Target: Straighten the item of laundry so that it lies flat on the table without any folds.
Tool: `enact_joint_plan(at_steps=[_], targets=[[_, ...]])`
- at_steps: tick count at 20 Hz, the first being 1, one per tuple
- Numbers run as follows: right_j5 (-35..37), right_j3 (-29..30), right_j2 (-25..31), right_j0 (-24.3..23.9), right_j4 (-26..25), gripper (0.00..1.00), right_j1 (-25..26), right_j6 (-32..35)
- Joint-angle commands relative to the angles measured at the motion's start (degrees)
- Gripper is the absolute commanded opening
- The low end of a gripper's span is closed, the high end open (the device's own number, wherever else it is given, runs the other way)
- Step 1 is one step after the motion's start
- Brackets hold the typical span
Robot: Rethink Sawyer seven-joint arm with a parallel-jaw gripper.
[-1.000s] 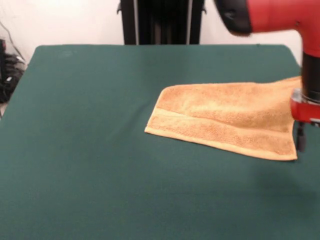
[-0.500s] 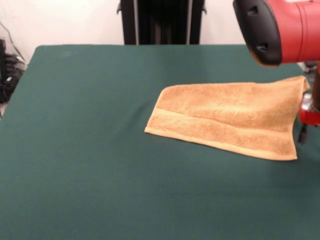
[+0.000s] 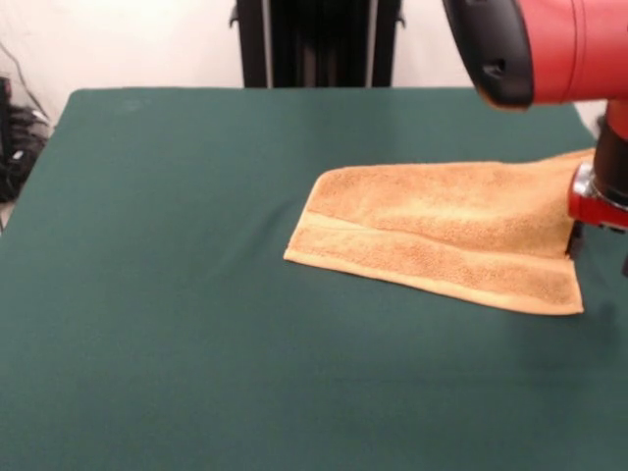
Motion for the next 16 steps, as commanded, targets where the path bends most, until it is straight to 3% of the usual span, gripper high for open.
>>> enact_joint_plan(at_steps=[1, 16], targets=[[2.58, 10.04, -0.03, -1.24, -0.34, 1.0, -4.63, 6.69], [2.4, 11.04, 0.79, -1.52, -0.85, 1.0, -3.49, 6.33]])
